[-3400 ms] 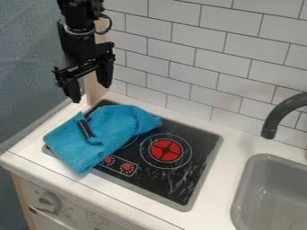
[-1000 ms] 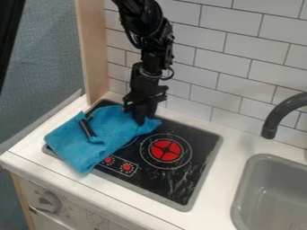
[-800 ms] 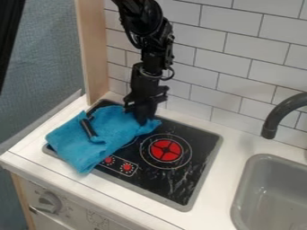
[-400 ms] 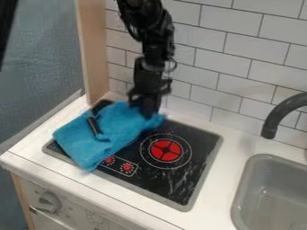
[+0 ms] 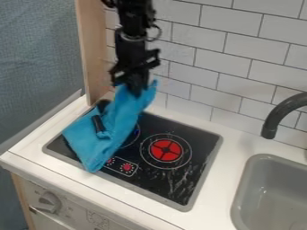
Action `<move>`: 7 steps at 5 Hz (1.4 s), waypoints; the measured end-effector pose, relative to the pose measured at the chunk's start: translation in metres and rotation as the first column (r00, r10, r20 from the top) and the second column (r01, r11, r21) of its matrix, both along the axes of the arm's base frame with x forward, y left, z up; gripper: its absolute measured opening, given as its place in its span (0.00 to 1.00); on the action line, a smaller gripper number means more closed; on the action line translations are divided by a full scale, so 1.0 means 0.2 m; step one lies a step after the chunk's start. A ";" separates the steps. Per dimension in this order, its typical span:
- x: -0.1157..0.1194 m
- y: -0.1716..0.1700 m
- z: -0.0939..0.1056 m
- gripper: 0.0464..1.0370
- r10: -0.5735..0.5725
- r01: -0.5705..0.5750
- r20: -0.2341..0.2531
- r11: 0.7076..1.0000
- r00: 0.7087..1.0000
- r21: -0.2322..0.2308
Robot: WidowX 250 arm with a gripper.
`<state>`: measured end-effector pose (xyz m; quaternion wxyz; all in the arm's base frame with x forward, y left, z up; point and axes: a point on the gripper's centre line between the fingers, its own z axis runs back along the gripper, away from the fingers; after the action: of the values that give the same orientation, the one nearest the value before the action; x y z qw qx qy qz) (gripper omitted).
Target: Fold the cloth from top to bottom left
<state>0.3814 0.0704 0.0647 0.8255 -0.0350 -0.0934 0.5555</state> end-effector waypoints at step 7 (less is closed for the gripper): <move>-0.58 0.53 -0.35 0.00 0.303 -0.290 -0.134 0.951 0.944 0.107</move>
<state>0.2660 0.1764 -0.0051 0.7378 0.0561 -0.0595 0.6701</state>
